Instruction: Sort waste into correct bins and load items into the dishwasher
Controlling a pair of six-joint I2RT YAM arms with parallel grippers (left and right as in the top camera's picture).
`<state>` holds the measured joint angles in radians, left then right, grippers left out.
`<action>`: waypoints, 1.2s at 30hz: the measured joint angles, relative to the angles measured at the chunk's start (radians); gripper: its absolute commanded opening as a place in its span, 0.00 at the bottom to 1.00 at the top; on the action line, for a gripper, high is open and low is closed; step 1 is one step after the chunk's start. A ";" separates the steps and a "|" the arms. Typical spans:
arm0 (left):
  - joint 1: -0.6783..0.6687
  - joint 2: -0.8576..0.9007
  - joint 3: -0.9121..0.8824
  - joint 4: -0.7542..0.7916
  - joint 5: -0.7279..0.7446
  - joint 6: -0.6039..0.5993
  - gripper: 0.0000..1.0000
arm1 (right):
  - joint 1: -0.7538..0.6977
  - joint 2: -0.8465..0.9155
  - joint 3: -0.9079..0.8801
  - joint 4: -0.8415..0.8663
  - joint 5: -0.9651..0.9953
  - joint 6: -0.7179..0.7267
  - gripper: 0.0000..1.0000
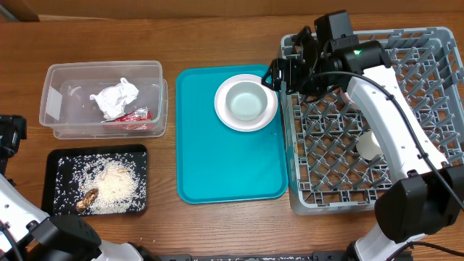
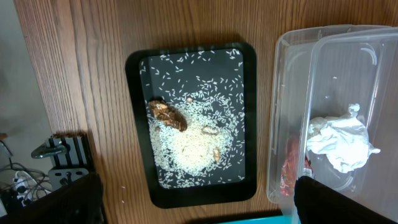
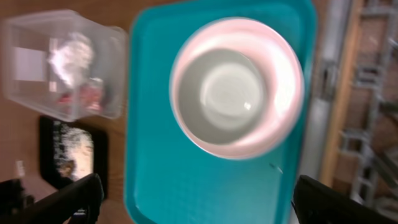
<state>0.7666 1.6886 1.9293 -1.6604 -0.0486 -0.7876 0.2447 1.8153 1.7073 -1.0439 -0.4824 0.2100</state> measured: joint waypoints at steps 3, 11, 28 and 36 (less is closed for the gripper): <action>0.000 0.000 0.000 0.000 0.000 0.000 1.00 | 0.017 0.000 0.000 0.051 -0.022 0.007 1.00; 0.000 0.000 0.000 0.000 0.000 0.000 0.99 | 0.174 0.014 0.000 0.092 0.201 0.064 0.99; 0.000 0.000 0.000 0.000 0.000 0.000 1.00 | 0.344 0.238 0.000 0.219 0.465 0.144 0.90; 0.000 0.000 0.000 0.000 0.000 0.000 1.00 | 0.373 0.272 0.000 0.251 0.483 0.153 0.82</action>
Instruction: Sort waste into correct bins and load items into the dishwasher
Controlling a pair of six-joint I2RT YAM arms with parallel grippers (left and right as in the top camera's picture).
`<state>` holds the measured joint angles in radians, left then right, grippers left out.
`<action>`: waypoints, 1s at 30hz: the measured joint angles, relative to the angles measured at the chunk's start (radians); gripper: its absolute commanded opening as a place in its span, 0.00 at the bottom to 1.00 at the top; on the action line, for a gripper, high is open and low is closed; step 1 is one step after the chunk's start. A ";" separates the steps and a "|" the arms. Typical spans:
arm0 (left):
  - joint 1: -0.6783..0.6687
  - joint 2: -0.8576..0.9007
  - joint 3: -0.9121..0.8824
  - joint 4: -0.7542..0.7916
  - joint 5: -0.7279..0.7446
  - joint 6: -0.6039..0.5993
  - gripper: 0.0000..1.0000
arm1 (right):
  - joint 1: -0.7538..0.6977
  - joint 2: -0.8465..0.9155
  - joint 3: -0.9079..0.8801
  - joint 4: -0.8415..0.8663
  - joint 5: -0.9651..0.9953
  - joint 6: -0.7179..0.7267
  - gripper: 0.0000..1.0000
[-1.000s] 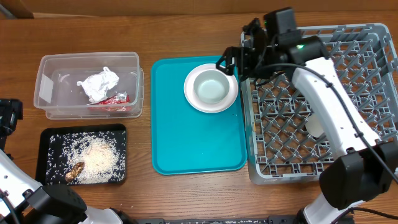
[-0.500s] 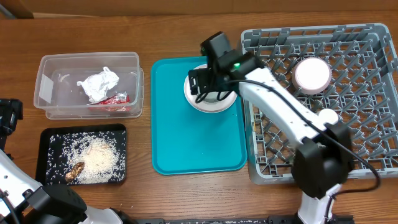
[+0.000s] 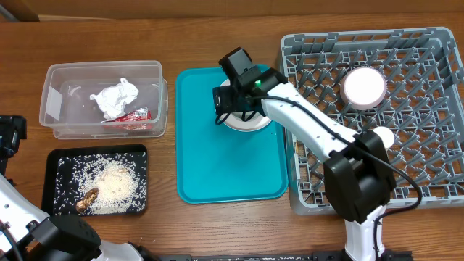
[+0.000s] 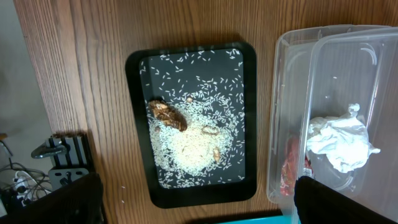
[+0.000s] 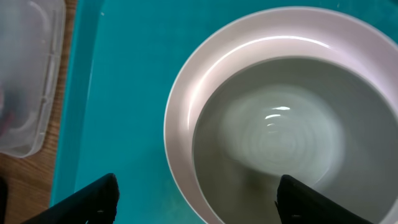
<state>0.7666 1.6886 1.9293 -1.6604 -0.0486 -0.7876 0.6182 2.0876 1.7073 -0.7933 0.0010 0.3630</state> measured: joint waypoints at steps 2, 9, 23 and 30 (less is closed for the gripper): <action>0.000 0.000 0.000 0.000 0.000 0.000 1.00 | 0.005 0.023 0.000 0.000 0.006 0.000 0.76; 0.000 0.000 0.000 0.000 0.000 0.000 1.00 | 0.018 0.074 0.000 0.006 0.016 0.002 0.58; 0.000 0.000 0.000 0.000 0.000 0.000 1.00 | 0.022 0.086 0.000 -0.012 0.050 0.029 0.10; 0.000 0.000 0.000 0.000 0.000 0.000 1.00 | 0.022 0.086 0.050 -0.076 -0.025 0.030 0.04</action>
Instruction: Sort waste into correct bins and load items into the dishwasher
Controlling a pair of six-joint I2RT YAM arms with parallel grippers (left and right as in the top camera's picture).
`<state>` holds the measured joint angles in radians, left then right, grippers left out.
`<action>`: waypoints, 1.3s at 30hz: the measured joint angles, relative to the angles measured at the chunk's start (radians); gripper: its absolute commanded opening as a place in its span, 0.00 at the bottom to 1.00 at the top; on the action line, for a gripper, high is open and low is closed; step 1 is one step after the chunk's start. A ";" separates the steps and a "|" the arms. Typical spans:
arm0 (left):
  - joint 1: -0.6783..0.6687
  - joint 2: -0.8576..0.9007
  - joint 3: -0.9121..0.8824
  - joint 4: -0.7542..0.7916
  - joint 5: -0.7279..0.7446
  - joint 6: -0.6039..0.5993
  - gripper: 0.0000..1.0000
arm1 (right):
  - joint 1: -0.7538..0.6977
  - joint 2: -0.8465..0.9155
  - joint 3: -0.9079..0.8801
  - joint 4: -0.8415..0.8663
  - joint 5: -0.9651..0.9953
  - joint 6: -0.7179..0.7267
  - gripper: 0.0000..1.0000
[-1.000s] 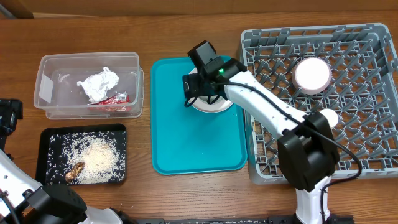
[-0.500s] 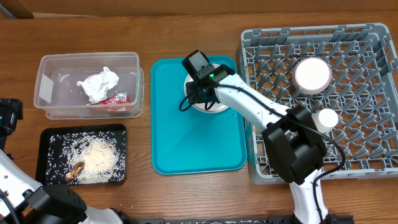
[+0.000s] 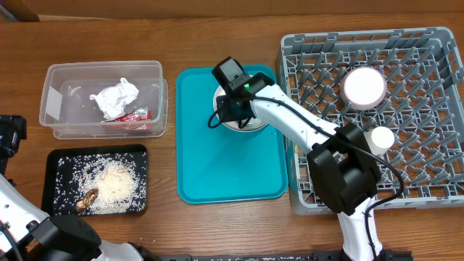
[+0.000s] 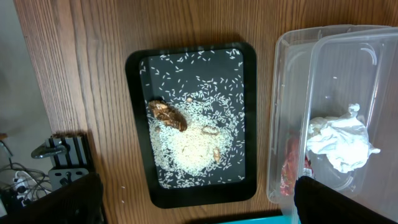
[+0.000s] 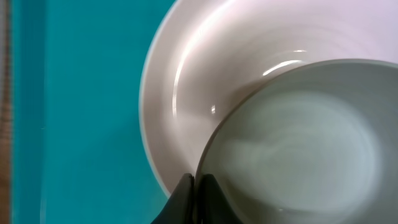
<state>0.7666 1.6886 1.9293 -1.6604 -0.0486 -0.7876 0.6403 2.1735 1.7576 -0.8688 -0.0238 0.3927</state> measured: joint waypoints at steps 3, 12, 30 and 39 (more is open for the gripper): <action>0.000 0.000 0.000 0.000 0.000 0.000 1.00 | -0.004 0.001 0.081 -0.080 -0.038 0.009 0.04; 0.000 0.000 0.000 0.000 0.000 0.000 1.00 | -0.083 0.005 0.507 -0.451 -0.101 0.025 0.04; 0.000 0.000 0.000 0.000 0.000 0.000 1.00 | -0.795 -0.165 0.696 -0.826 -0.398 -0.156 0.04; 0.000 0.000 0.000 0.000 0.000 0.000 1.00 | -1.118 -0.198 0.637 -0.826 -0.689 -0.378 0.04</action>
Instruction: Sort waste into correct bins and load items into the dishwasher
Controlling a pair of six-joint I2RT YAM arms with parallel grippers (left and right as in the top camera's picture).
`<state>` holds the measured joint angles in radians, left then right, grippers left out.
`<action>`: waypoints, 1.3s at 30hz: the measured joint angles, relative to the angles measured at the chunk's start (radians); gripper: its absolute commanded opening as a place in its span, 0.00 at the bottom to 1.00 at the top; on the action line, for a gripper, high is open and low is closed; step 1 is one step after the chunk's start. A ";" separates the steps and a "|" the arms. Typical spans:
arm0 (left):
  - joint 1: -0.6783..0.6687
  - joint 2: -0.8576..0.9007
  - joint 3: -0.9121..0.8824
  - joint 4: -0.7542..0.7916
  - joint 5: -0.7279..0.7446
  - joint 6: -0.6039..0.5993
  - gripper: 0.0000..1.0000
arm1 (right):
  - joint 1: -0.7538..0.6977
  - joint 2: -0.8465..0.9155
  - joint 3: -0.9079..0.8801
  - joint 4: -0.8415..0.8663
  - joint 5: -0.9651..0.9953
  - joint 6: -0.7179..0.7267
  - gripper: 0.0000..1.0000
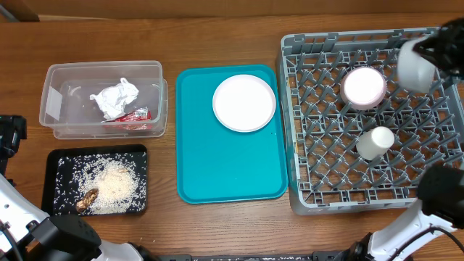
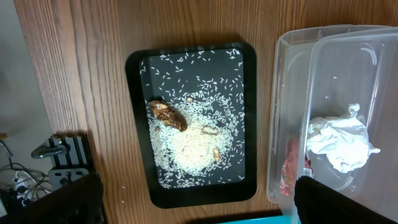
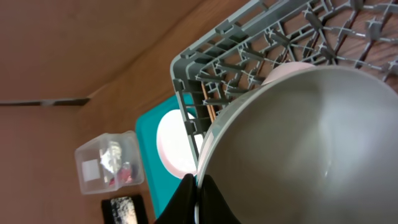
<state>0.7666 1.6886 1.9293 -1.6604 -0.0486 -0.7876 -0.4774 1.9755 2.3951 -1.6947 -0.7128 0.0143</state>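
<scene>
My right gripper [image 3: 198, 194] is shut on the rim of a pale grey-green bowl [image 3: 311, 149], which fills much of the right wrist view. Overhead, the bowl [image 1: 415, 64] hangs above the far right part of the grey dish rack [image 1: 322, 185]. A white plate [image 1: 244, 102] lies bare on the teal tray [image 1: 225, 167]. My left gripper [image 2: 198, 200] is open, high above the black tray of rice and food scraps [image 2: 196, 121], holding nothing.
The rack holds an upturned pink bowl [image 1: 364, 85] and a white cup [image 1: 375, 142]. A clear bin [image 1: 105, 98] with crumpled paper and a red wrapper stands at the left, behind the black tray [image 1: 96, 180]. My left arm [image 1: 9, 138] is at the table's left edge.
My right gripper, then shut on the bowl's rim on the plate, now holds the bowl over the rack's far right. The plate stays on the tray. The left arm is unchanged.
My right gripper was open at the rack's left edge with the bowl in the plate on the tray. Then it was open just above the bowl, then shut on its rim. Now the bowl is off the plate, over the rack.
</scene>
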 measured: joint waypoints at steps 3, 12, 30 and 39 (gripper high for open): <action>0.000 0.000 0.000 0.000 0.000 0.000 1.00 | -0.055 0.000 -0.090 0.003 -0.095 -0.097 0.04; 0.000 0.000 0.000 0.000 0.000 0.000 1.00 | -0.166 0.000 -0.447 0.268 -0.415 -0.283 0.04; 0.000 0.000 0.000 0.000 0.000 0.000 1.00 | -0.233 0.076 -0.636 0.494 -0.653 -0.314 0.04; 0.000 0.000 0.000 0.000 0.000 0.000 1.00 | -0.233 0.132 -0.653 0.491 -0.566 -0.295 0.04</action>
<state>0.7666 1.6886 1.9293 -1.6600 -0.0486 -0.7876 -0.7109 2.1071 1.7424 -1.2037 -1.2793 -0.2810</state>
